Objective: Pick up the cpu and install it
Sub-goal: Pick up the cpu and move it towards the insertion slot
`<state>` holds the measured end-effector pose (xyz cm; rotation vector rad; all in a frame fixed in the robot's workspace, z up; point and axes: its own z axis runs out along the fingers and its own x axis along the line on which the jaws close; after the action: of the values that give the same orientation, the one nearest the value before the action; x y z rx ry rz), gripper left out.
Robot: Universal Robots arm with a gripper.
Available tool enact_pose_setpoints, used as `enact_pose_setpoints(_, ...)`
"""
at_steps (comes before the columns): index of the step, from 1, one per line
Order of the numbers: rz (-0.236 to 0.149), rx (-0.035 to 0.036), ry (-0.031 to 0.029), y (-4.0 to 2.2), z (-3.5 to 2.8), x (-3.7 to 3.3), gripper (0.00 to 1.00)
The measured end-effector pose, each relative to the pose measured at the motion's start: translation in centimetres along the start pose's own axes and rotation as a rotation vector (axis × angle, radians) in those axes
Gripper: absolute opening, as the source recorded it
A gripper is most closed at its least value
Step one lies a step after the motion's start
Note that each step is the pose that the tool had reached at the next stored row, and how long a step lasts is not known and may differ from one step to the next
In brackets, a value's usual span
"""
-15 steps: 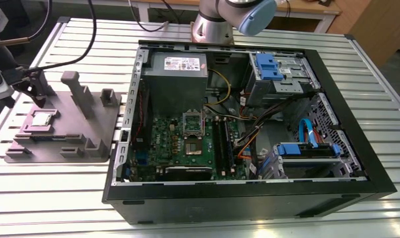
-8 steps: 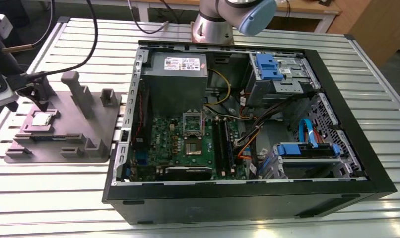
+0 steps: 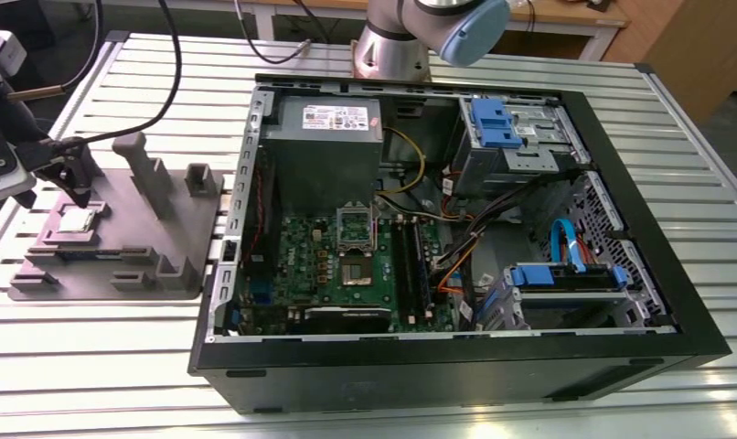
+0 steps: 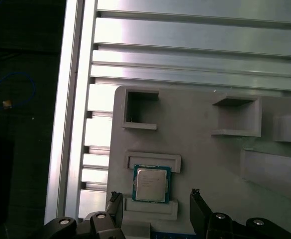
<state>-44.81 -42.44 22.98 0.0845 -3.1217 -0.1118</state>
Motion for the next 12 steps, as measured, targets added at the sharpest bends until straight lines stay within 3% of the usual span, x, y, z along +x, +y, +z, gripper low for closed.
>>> enact_pose_setpoints(9,0.013,-0.0001,-0.0011,-0.02,0.29,-0.01,0.65)
enact_pose_setpoints(12,0.02,0.0043,-0.0005,-0.02,0.69,-0.01,0.65)
